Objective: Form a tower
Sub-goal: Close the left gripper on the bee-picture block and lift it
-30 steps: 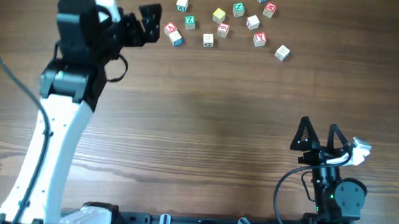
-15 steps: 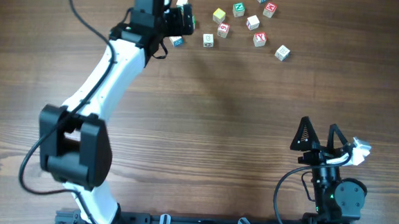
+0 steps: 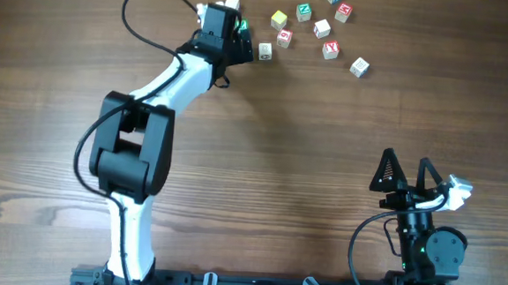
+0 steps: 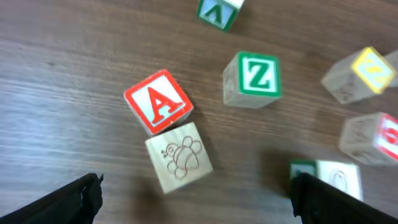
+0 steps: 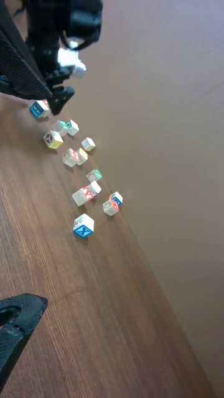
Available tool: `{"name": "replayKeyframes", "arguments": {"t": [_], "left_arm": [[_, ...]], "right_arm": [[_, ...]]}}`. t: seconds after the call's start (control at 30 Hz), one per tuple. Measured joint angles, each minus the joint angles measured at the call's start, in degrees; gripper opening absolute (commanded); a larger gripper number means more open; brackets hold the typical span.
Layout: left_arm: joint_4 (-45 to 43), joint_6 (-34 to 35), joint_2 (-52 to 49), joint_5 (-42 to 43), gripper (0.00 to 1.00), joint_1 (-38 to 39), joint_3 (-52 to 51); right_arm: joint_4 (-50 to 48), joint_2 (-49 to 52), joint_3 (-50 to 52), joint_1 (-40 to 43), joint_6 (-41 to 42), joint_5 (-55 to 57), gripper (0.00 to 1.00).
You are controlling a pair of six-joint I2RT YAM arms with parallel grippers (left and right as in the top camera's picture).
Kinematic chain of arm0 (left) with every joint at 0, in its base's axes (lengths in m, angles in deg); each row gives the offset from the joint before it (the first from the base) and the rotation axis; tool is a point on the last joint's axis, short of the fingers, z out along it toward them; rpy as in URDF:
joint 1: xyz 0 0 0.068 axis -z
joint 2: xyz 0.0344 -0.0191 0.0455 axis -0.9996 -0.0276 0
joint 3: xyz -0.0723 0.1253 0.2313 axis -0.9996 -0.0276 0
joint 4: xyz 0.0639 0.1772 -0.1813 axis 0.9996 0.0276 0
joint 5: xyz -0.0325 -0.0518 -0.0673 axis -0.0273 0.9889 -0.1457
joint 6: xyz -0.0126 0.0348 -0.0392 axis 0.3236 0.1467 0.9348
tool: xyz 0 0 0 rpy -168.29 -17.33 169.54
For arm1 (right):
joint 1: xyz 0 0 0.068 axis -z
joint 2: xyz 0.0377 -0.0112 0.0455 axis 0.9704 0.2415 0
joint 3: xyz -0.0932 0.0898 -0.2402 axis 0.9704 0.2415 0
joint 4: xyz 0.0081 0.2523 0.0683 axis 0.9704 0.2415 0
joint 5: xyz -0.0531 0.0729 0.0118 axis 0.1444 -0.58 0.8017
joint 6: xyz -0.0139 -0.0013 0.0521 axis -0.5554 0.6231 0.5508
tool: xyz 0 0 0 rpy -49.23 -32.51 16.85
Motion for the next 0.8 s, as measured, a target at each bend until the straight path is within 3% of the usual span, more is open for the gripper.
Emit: {"name": "replayKeyframes", "arguments": {"t": [0.17, 0.4, 0.47, 0.8], "left_arm": [[-4.3, 3.1, -4.4, -0.8, 0.97, 0.0, 0.0], [-5.8, 4.2, -4.5, -3.7, 0.65, 0.0, 0.0], [-5.8, 4.2, -4.5, -3.7, 0.50, 0.0, 0.0], [-4.2, 3.5, -4.5, -3.8, 0.29, 0.0, 0.2]], "right_arm": [[0.0, 0.0, 0.0, 0.0, 0.0, 0.0, 1.00], [0.0, 0.0, 0.0, 0.0, 0.0, 0.0, 1.00], [0.0, 0.0, 0.0, 0.0, 0.0, 0.0, 1.00], [0.0, 0.0, 0.0, 0.0, 0.0, 0.0, 1.00]]}}
